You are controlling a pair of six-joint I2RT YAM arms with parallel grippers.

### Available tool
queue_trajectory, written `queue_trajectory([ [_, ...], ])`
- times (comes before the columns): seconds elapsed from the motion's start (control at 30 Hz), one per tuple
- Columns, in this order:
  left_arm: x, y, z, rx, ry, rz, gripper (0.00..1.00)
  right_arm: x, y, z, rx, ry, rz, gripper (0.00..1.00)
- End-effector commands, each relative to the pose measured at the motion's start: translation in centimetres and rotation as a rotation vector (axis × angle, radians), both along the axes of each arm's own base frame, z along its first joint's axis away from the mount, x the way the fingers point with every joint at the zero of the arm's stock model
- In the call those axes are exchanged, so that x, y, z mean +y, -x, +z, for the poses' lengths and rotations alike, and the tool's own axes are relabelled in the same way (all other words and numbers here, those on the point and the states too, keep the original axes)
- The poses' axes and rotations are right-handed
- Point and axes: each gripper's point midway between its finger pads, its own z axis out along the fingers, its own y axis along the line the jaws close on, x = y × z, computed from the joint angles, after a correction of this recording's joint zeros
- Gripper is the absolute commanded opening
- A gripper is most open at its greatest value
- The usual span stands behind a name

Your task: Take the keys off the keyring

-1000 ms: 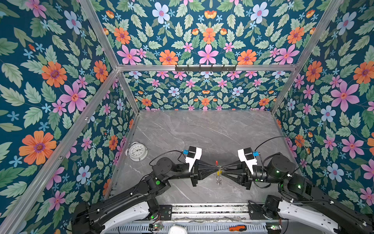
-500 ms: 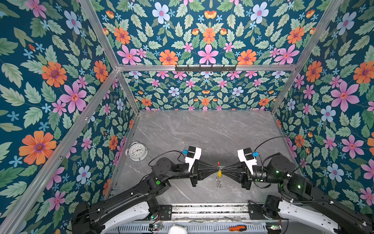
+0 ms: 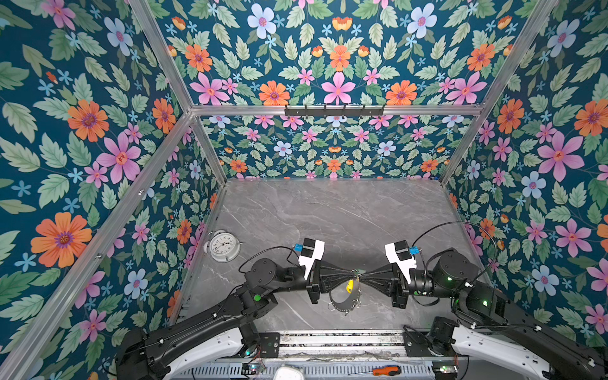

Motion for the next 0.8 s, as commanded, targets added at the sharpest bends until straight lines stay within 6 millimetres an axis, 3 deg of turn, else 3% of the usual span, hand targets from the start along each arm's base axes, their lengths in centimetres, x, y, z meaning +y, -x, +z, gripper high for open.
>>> queue_trajectory([
  [0.0,0.7,0.5,2.0,-0.041,0.087,-0.006,0.0,0.2,-0.2,-0.9,0.031,0.022,-0.001,0.0],
  [0.27,0.5,0.1,1.2,-0.038,0.044,0.018,0.0,-0.3,0.0,-0.7,0.052,0.037,-0.01,0.02],
  [0.4,0.4,0.0,0.9,-0.037,0.037,0.023,0.0,-1.1,0.2,1.4,0.023,-0.006,-0.032,0.36],
  [0.47,0.4,-0.1,0.7,-0.036,0.033,0.023,0.0,-1.4,0.2,2.7,0.005,-0.046,-0.04,0.43],
  [0.6,0.3,-0.1,0.7,-0.034,0.039,0.02,0.0,-1.1,0.1,4.5,-0.007,-0.102,-0.035,0.46],
  [0.77,0.3,-0.2,0.8,-0.032,0.045,0.026,0.0,0.2,-0.1,4.5,0.011,-0.108,0.001,0.47],
])
